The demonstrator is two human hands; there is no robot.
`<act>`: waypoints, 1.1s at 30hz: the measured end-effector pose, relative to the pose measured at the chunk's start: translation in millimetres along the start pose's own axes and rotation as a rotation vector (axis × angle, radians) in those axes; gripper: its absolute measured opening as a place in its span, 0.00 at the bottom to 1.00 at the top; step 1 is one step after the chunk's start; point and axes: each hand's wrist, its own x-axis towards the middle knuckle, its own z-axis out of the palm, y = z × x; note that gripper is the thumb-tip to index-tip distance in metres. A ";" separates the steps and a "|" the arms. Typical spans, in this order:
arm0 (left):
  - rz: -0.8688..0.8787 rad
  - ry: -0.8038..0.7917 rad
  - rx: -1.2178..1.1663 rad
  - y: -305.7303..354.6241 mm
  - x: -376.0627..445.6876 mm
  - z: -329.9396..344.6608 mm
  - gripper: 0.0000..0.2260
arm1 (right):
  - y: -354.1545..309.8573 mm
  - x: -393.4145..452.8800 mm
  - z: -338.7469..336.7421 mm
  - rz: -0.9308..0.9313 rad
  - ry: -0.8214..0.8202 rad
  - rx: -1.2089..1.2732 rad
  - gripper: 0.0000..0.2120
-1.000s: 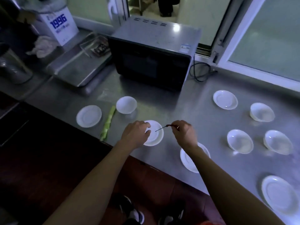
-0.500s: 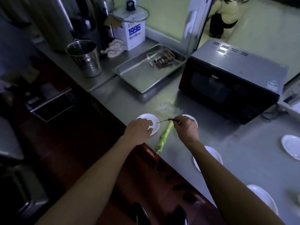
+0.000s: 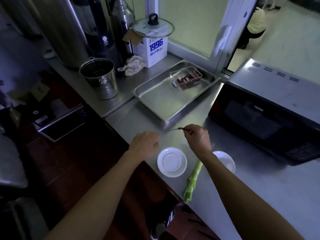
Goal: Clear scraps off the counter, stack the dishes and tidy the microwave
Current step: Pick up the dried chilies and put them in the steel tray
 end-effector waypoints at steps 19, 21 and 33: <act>0.171 -0.054 0.002 -29.7 198.0 -46.6 0.16 | 3.6 171.5 27.6 0.099 0.109 0.010 0.04; 0.208 -0.085 0.020 -36.2 220.8 -44.8 0.17 | 6.1 184.9 34.7 0.125 0.121 0.009 0.04; 0.357 -0.173 -0.045 -105.2 358.5 -35.8 0.17 | -7.8 299.2 94.2 0.313 0.202 -0.079 0.09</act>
